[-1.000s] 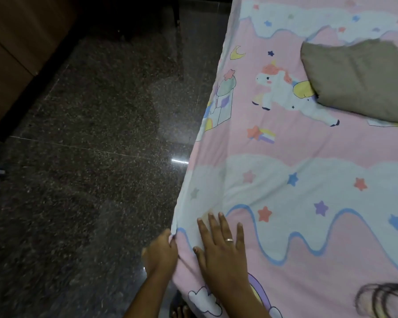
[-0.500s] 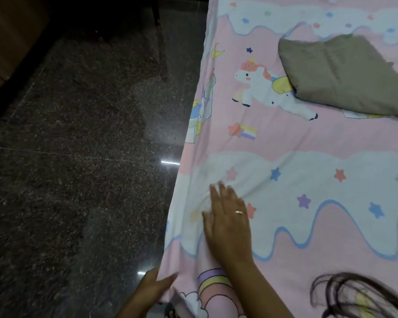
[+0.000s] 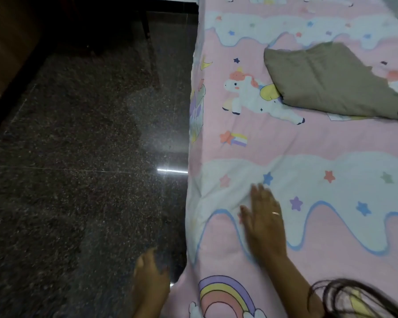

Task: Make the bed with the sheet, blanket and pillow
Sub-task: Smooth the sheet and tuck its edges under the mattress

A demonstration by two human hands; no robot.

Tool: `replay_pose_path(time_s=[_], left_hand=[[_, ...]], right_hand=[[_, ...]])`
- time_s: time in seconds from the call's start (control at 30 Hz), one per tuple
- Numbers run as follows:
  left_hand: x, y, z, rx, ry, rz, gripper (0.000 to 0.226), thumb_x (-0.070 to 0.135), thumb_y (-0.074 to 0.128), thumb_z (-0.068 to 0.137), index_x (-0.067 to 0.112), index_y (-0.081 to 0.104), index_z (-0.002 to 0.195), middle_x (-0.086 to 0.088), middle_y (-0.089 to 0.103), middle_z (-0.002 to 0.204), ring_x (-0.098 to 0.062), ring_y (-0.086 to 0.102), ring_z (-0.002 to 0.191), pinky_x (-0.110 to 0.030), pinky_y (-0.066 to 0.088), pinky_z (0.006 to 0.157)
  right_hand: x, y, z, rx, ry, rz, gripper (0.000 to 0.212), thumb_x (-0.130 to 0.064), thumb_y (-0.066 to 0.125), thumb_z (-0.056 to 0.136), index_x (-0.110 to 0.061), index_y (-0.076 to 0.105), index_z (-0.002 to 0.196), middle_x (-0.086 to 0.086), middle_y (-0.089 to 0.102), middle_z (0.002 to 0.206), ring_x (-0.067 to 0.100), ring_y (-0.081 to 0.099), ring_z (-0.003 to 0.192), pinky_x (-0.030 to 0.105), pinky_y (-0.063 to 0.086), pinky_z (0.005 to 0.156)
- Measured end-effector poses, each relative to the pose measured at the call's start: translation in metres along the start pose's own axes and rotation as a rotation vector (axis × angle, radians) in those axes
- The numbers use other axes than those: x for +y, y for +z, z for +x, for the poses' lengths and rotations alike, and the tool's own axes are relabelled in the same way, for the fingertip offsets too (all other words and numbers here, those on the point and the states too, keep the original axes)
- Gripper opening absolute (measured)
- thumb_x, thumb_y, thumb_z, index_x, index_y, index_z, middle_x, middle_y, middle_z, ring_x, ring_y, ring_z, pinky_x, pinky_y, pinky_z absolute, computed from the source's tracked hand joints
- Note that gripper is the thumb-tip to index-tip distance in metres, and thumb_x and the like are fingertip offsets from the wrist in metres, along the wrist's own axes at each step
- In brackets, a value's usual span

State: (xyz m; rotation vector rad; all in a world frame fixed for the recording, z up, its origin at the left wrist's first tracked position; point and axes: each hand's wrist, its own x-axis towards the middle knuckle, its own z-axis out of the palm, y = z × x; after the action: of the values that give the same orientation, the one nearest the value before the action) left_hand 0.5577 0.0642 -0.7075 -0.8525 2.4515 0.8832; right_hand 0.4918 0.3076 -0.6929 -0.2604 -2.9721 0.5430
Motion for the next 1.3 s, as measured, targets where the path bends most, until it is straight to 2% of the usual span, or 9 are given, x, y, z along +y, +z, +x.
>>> replay_pose_path(time_s=[0.1,0.23,0.33,0.57,0.7,0.87,1.07,1.2,1.3], left_hand=[[0.034,0.002,-0.005,0.147,0.129,-0.172,0.042,0.003,0.065,0.083,0.008,0.056,0.123,-0.019,0.048,0.132,-0.037,0.047,0.118,-0.04,0.038,0.094],[0.084,0.005,-0.012,0.194,0.346,-0.347,0.035,0.002,0.06,0.086,0.007,0.057,0.121,-0.015,0.049,0.131,-0.03,0.046,0.119,-0.031,0.034,0.095],[0.114,0.005,-0.017,0.154,0.408,-0.439,0.032,0.013,0.053,0.093,0.013,0.055,0.125,-0.01,0.043,0.14,-0.024,0.043,0.124,-0.031,0.036,0.098],[0.147,0.027,-0.027,0.046,0.677,-0.062,0.059,0.054,0.024,0.089,0.03,0.04,0.14,0.008,0.027,0.153,-0.012,0.015,0.144,-0.043,0.009,0.117],[0.144,0.056,-0.039,-0.006,0.709,0.254,0.075,0.062,0.0,0.081,0.036,0.022,0.148,0.009,0.009,0.159,-0.012,-0.003,0.146,-0.041,-0.006,0.116],[0.136,0.071,-0.053,0.055,0.694,0.42,0.072,0.06,0.008,0.087,0.027,0.029,0.148,-0.005,0.021,0.157,-0.028,0.013,0.145,-0.052,0.013,0.114],[0.141,0.108,-0.104,0.013,0.72,0.641,0.074,0.059,0.006,0.093,0.019,0.047,0.139,-0.014,0.045,0.144,-0.042,0.04,0.131,-0.064,0.034,0.098],[0.155,0.147,-0.157,-0.086,0.782,0.677,0.072,0.057,0.006,0.094,0.019,0.052,0.136,-0.016,0.048,0.141,-0.042,0.045,0.128,-0.064,0.038,0.094],[0.167,0.175,-0.197,-0.135,0.843,0.707,0.071,0.055,0.008,0.095,0.018,0.055,0.133,-0.016,0.052,0.137,-0.04,0.049,0.125,-0.063,0.039,0.093]], right_hand=[[-0.013,0.008,-0.015,0.006,0.105,-0.104,0.06,-0.046,0.031,0.093,-0.015,0.042,0.143,0.008,0.044,0.146,0.031,0.041,0.134,0.049,0.03,0.109],[-0.061,0.015,-0.027,-0.16,-0.298,-0.084,0.058,-0.05,0.039,0.088,-0.026,0.045,0.141,-0.002,0.044,0.147,0.024,0.033,0.139,0.051,0.022,0.11],[-0.071,0.008,-0.021,-0.249,-0.584,0.077,0.053,-0.036,0.044,0.083,-0.019,0.056,0.131,0.001,0.058,0.134,0.023,0.048,0.13,0.05,0.037,0.106],[0.021,-0.009,-0.009,-0.034,0.116,-0.119,0.059,-0.049,0.025,0.097,-0.015,0.046,0.141,0.007,0.045,0.146,0.028,0.04,0.135,0.046,0.024,0.109],[-0.001,-0.001,-0.039,-0.123,-0.016,-0.073,0.059,-0.034,0.039,0.089,-0.017,0.039,0.145,0.002,0.04,0.149,0.023,0.038,0.137,0.044,0.02,0.111],[0.033,-0.019,-0.051,-0.183,-0.152,-0.042,0.053,-0.037,0.04,0.091,-0.026,0.042,0.143,-0.006,0.043,0.147,0.017,0.041,0.136,0.041,0.022,0.11],[0.168,-0.086,-0.096,-0.226,-0.002,-0.168,0.05,-0.053,0.029,0.096,-0.034,0.05,0.137,-0.006,0.051,0.141,0.019,0.049,0.129,0.043,0.028,0.106],[0.279,-0.146,-0.133,-0.206,0.285,-0.273,0.061,-0.057,0.012,0.097,-0.03,0.049,0.137,-0.002,0.051,0.141,0.026,0.051,0.127,0.046,0.032,0.104],[0.327,-0.178,-0.147,-0.196,0.57,-0.313,0.061,-0.056,0.013,0.095,-0.031,0.027,0.149,-0.002,0.028,0.155,0.024,0.028,0.142,0.049,0.021,0.113]])
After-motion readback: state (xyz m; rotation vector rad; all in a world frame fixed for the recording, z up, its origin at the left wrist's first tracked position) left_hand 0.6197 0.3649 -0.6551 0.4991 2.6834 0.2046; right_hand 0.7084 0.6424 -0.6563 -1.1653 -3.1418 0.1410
